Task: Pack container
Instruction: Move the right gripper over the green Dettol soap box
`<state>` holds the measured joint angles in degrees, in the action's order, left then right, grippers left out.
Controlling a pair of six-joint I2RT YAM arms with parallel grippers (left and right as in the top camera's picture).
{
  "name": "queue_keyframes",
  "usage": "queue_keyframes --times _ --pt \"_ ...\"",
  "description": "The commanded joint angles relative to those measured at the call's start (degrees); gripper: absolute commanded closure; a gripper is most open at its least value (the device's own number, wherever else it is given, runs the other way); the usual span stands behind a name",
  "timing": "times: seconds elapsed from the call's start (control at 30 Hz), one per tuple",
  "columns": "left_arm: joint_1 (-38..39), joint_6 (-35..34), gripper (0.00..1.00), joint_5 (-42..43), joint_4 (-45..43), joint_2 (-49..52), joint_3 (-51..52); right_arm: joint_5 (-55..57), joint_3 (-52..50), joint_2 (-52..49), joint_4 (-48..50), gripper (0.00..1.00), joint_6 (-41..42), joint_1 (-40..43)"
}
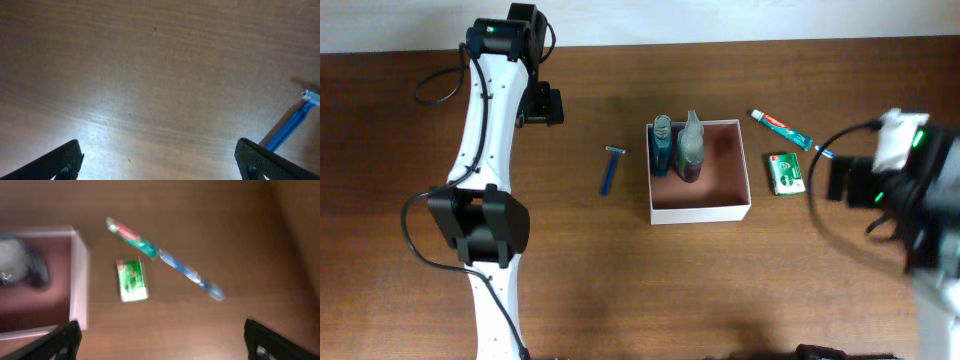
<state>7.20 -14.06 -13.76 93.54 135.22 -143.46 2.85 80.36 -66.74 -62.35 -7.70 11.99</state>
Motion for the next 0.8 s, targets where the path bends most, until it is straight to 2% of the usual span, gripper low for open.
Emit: queue_keyframes --times 0.0,0.2,0.4,0.53,0.7,0.77 --pt "-0.1 0.7 0.01 0.0 0.7 -0.5 0.1 -0.5 10.8 -10.3 -7.8 0.01 0.0 3.9" --pt "-0.1 0.7 0.01 0.0 0.0 -0.5 0.1 -6.9 14.1 -25.1 -14.5 0.01 -2.2 3.7" --pt "-0.1 0.7 0.01 0.0 0.0 -0.5 0.1 -7.4 14.1 -38.0 -13.9 0.01 -5.6 1.6" --pt "-0.1 0.7 0.01 0.0 0.2 -0.5 0.1 -7.7 14.1 -42.8 -11.0 0.01 -5.9 0.7" --pt "-0.1 0.7 0.01 0.0 -0.1 -0.5 0.1 -10.2 14.0 -45.7 -6.5 0.01 -14.7 -0.8" --pt "-0.1 0.7 0.01 0.0 -0.1 -0.5 0.1 -9.5 13.9 -46.8 -5.4 0.01 -15.7 -1.2"
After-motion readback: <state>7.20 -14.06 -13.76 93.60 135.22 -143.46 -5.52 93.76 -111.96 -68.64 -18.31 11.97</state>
